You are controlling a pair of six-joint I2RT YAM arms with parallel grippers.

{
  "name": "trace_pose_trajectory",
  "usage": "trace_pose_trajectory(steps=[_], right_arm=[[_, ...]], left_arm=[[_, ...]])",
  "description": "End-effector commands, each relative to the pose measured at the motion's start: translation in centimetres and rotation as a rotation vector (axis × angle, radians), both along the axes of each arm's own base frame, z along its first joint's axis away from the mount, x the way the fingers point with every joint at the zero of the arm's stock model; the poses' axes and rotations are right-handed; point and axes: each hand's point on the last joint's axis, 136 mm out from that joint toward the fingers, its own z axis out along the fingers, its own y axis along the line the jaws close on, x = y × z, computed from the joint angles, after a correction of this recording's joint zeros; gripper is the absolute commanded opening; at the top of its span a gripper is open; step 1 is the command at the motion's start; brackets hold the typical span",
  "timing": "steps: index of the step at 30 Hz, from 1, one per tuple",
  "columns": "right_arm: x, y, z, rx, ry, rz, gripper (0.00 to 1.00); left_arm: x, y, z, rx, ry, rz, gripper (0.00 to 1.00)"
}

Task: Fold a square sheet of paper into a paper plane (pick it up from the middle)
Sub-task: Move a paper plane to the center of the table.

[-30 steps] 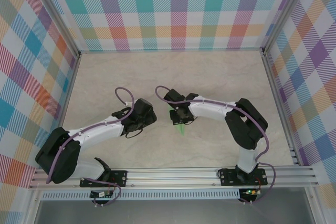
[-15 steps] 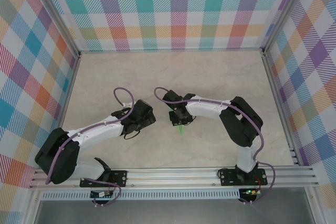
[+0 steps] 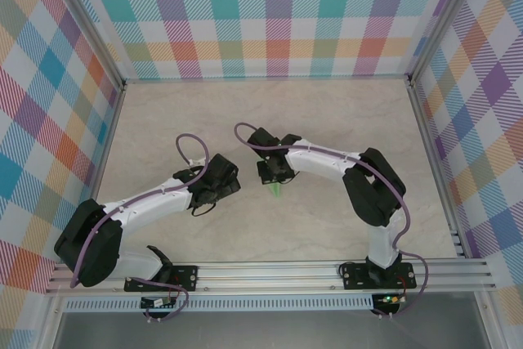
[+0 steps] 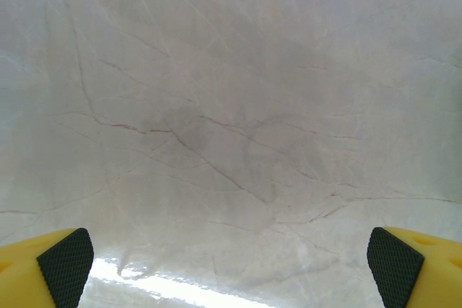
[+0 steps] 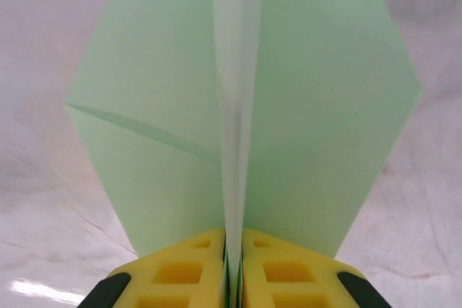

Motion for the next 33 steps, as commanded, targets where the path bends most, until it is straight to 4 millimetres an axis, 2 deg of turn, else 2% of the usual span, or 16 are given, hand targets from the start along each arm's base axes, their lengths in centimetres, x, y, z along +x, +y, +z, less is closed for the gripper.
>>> trace_pose_trajectory(steps=[1, 6, 11, 14, 20, 24, 26, 28, 33], right_arm=[[2.8, -0.2, 0.5, -0.013, -0.033, -0.023, 0.12], [6.7, -0.2, 0.2, -0.025, -0.068, -0.07, 0.11], [9.1, -0.4, -0.7, -0.024, -0.072, -0.1, 0.09], [9.5, -0.4, -1.6, -0.028, -0.057, -0.104, 0.1], [8.7, -0.5, -3.9, -0.041, 0.001, -0.105, 0.13], [8.3, -0.8, -4.5, -0.053, 0.025, -0.114, 0.16], [8.3, -0.8, -4.2, -0.057, 0.032, -0.117, 0.16], [8.4, -0.7, -3.1, -0.046, 0.025, -0.117, 0.18], [8.5, -0.2, 2.7, 0.039, -0.037, -0.114, 0.36]], left_arm=[[0.2, 1.0, 1.3, 0.022, -0.014, 0.039, 1.0], [0.0, 1.2, 1.4, 0.025, -0.008, 0.037, 1.0], [-0.1, 1.2, 1.3, 0.024, -0.007, 0.034, 1.0], [-0.1, 1.2, 1.2, 0.026, -0.005, 0.032, 1.0], [-0.1, 1.2, 1.3, 0.029, -0.006, 0.028, 1.0], [0.0, 1.2, 1.5, 0.028, -0.009, 0.026, 1.0], [0.1, 1.1, 1.6, 0.026, -0.013, 0.023, 1.0], [0.2, 1.0, 1.9, 0.027, -0.017, 0.017, 1.0], [0.9, 1.3, 3.9, 0.054, -0.058, 0.007, 1.0]])
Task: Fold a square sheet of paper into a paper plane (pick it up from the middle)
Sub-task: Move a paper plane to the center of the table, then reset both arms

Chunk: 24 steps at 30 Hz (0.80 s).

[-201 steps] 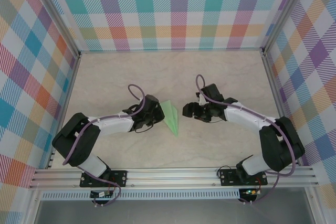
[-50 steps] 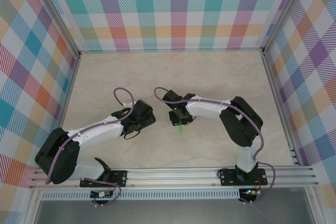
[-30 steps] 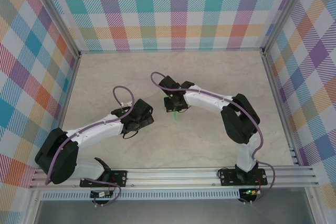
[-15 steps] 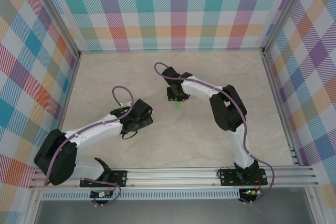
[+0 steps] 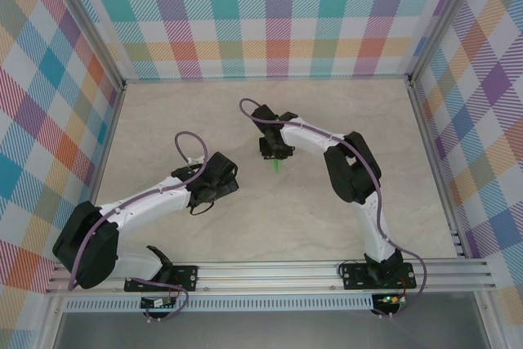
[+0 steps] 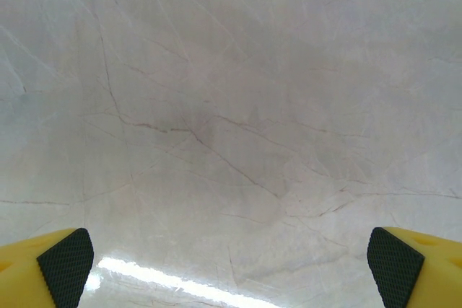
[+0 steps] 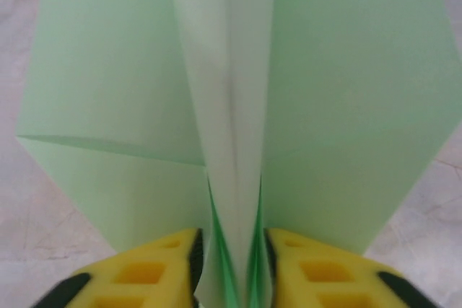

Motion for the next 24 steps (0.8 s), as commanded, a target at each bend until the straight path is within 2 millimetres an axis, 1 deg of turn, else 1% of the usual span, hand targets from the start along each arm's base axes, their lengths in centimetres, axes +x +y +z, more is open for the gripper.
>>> trace_pose_trajectory(steps=[1, 3, 4, 6, 7, 10, 12, 13, 14, 17, 19, 20, 21, 22, 23, 24], right_arm=[[-0.3, 0.3, 6.6, 0.08, -0.064, 0.006, 0.41], [-0.4, -0.1, 9.3, 0.107, -0.11, -0.003, 0.55], [-0.6, -0.5, 10.2, 0.11, -0.13, -0.009, 0.61], [-0.7, -1.8, 12.2, 0.107, -0.182, -0.032, 0.73], [-0.7, -2.5, 13.2, 0.106, -0.21, -0.045, 0.76], [-0.4, -6.0, 15.2, 0.062, -0.299, -0.101, 0.86], [-0.1, -9.0, 16.5, 0.029, -0.363, -0.145, 0.98], [0.0, -10.2, 17.0, 0.018, -0.392, -0.162, 1.0], [0.0, -11.8, 17.4, 0.0, -0.418, -0.182, 1.0], [0.3, -17.0, 17.4, -0.068, -0.487, -0.278, 1.0], [0.4, -20.6, 17.2, -0.106, -0.543, -0.363, 1.0], [0.3, -22.3, 16.6, -0.116, -0.564, -0.402, 1.0], [0.2, -23.8, 16.3, -0.115, -0.591, -0.43, 1.0], [0.1, -24.8, 15.8, -0.116, -0.613, -0.446, 1.0], [-0.1, -26.0, 15.2, -0.122, -0.632, -0.461, 1.0], [-0.3, -27.1, 14.6, -0.135, -0.643, -0.473, 1.0]], left_arm=[[1.1, 1.0, 3.0, 0.031, -0.069, 0.011, 1.0], [1.7, 1.5, 4.3, 0.048, -0.102, 0.018, 1.0], [1.9, 1.8, 4.8, 0.06, -0.116, 0.023, 1.0], [2.6, 2.7, 6.4, 0.081, -0.159, 0.041, 1.0], [3.0, 3.3, 7.1, 0.096, -0.178, 0.049, 1.0], [4.0, 5.1, 9.0, 0.142, -0.248, 0.063, 1.0], [4.7, 6.6, 10.2, 0.172, -0.301, 0.086, 1.0], [4.9, 7.4, 10.7, 0.192, -0.323, 0.098, 1.0], [5.1, 8.4, 11.2, 0.214, -0.347, 0.117, 1.0], [5.4, 11.4, 11.5, 0.267, -0.381, 0.186, 1.0], [5.6, 13.2, 11.0, 0.281, -0.396, 0.232, 1.0], [5.7, 14.0, 10.7, 0.295, -0.407, 0.249, 1.0], [5.9, 14.5, 10.1, 0.318, -0.42, 0.236, 1.0], [6.0, 15.0, 9.8, 0.346, -0.438, 0.236, 1.0], [6.3, 15.5, 9.9, 0.369, -0.48, 0.251, 1.0], [6.4, 15.9, 9.6, 0.393, -0.49, 0.242, 1.0]])
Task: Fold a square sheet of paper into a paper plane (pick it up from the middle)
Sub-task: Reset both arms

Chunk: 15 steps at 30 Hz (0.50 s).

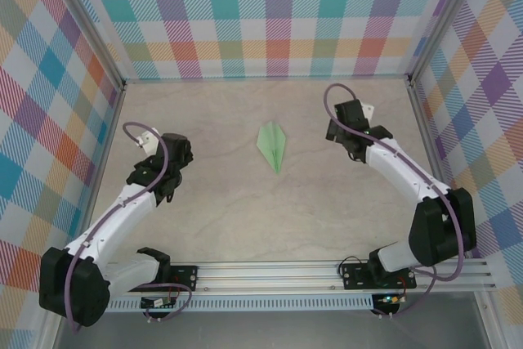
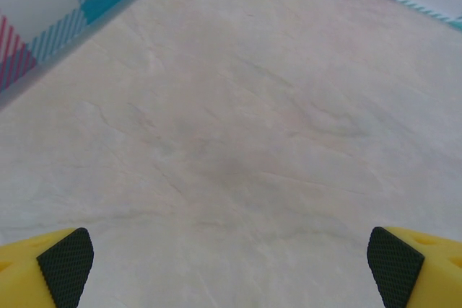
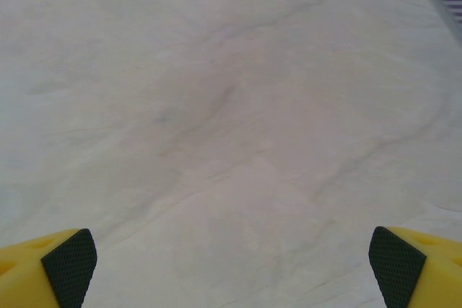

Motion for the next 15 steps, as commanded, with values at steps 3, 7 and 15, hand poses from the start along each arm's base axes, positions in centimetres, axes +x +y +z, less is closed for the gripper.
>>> trace_pose_trajectory(steps=[3, 7, 15], right_arm=[[0.4, -4.9, -0.2, -0.059, -0.137, -0.079, 1.0], [-0.1, -5.5, -2.8, -0.172, -0.233, 0.023, 1.0], [0.7, -4.7, -5.6, -0.181, -0.264, 0.121, 1.0]], left_arm=[[1.5, 2.3, -0.4, 0.142, -0.074, -0.027, 1.0], [2.7, 2.1, -2.5, 0.129, -0.088, -0.119, 1.0], [5.1, -1.1, -4.7, 0.143, -0.169, -0.369, 1.0]])
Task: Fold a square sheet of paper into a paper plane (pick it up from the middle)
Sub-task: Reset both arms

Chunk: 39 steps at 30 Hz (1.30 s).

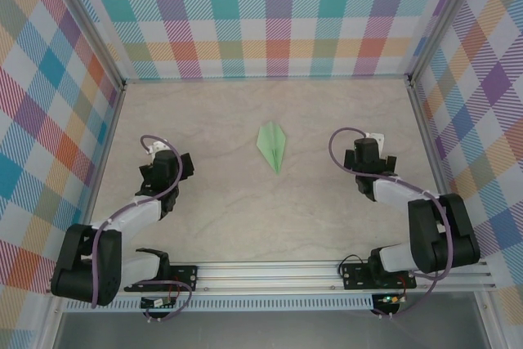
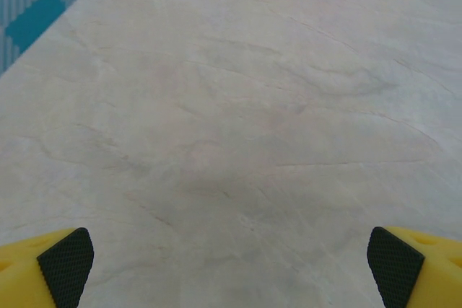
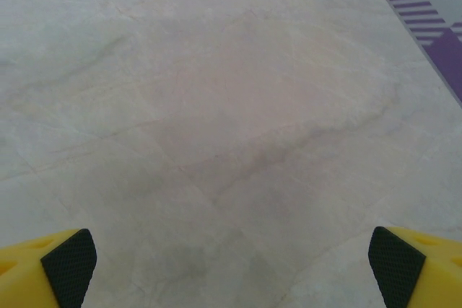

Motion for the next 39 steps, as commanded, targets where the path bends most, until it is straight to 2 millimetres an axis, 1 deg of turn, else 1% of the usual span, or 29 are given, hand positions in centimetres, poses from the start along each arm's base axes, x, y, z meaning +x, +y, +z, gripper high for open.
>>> trace_pose_trajectory(steps=[1, 4, 7, 9, 11, 15, 20, 22, 26, 32, 36, 39], right_arm=[[2.8, 1.2, 3.1, 0.012, -0.186, 0.095, 1.0], [3.3, 2.0, 3.2, 0.04, -0.211, 0.163, 1.0], [3.9, 2.3, 3.5, 0.055, -0.244, 0.208, 1.0], [4.3, 2.4, 3.3, 0.082, -0.267, 0.229, 1.0], [4.6, 2.3, 2.6, 0.092, -0.258, 0.234, 1.0], [4.4, 2.3, 2.4, 0.13, -0.258, 0.256, 1.0], [4.2, 2.5, 2.4, 0.168, -0.277, 0.291, 1.0], [4.1, 2.7, 2.3, 0.175, -0.283, 0.306, 1.0], [4.0, 2.3, 1.7, 0.185, -0.292, 0.298, 1.0], [4.0, 2.4, 1.6, 0.191, -0.289, 0.3, 1.0], [4.0, 2.3, 1.5, 0.189, -0.287, 0.299, 1.0], [4.0, 2.4, 1.6, 0.191, -0.289, 0.3, 1.0]], left_arm=[[2.4, -1.6, 2.2, 0.004, -0.146, -0.136, 1.0], [2.9, -2.1, 1.7, -0.015, -0.166, -0.173, 1.0], [3.5, -2.3, 1.5, -0.007, -0.168, -0.193, 1.0], [3.9, -2.4, 1.6, -0.002, -0.175, -0.216, 1.0], [4.2, -2.1, 1.3, -0.012, -0.184, -0.218, 1.0], [4.9, -1.1, -0.1, -0.052, -0.18, -0.198, 1.0], [5.4, -1.1, -1.5, -0.064, -0.153, -0.199, 1.0], [5.3, -1.2, -1.6, -0.064, -0.156, -0.203, 1.0], [5.5, -1.2, -1.6, -0.062, -0.149, -0.206, 1.0], [5.5, -1.2, -1.7, -0.047, -0.141, -0.201, 1.0], [5.9, -2.7, -1.9, -0.051, -0.111, -0.286, 1.0], [5.9, -2.8, -1.8, -0.051, -0.114, -0.287, 1.0]])
